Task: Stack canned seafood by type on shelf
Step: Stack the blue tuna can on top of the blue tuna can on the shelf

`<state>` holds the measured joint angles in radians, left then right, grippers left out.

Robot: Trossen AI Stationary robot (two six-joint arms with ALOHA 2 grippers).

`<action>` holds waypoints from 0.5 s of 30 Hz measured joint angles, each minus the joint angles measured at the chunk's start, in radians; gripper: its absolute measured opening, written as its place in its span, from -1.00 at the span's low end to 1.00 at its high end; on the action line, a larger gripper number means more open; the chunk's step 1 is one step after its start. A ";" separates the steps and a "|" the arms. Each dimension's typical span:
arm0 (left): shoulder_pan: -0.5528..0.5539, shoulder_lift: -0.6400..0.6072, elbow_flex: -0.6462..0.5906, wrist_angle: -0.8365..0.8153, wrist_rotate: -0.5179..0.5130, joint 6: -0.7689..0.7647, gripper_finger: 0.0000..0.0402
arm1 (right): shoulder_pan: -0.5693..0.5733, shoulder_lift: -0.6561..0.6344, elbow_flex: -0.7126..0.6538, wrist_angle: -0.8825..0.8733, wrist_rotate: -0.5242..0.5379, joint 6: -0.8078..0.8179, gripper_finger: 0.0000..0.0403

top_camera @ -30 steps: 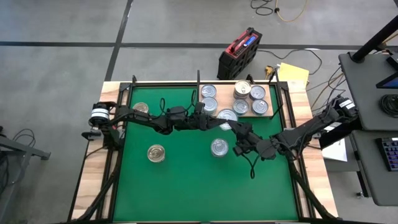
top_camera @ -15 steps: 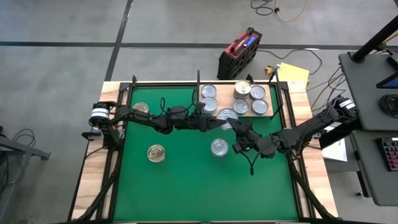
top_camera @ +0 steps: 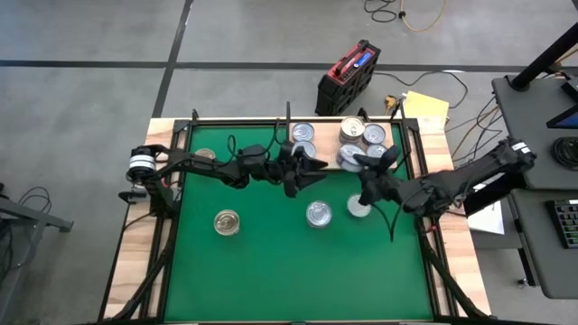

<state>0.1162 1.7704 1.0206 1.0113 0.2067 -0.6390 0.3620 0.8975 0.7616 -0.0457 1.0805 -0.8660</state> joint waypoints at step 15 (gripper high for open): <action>-0.002 -0.235 0.000 -0.322 0.012 0.378 0.21 | -0.267 -0.056 0.000 -0.689 -0.360 0.966 -0.37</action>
<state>0.1139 1.5349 1.0203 0.6896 0.2188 -0.2615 0.0949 0.8419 0.7620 -0.7342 0.7208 0.1003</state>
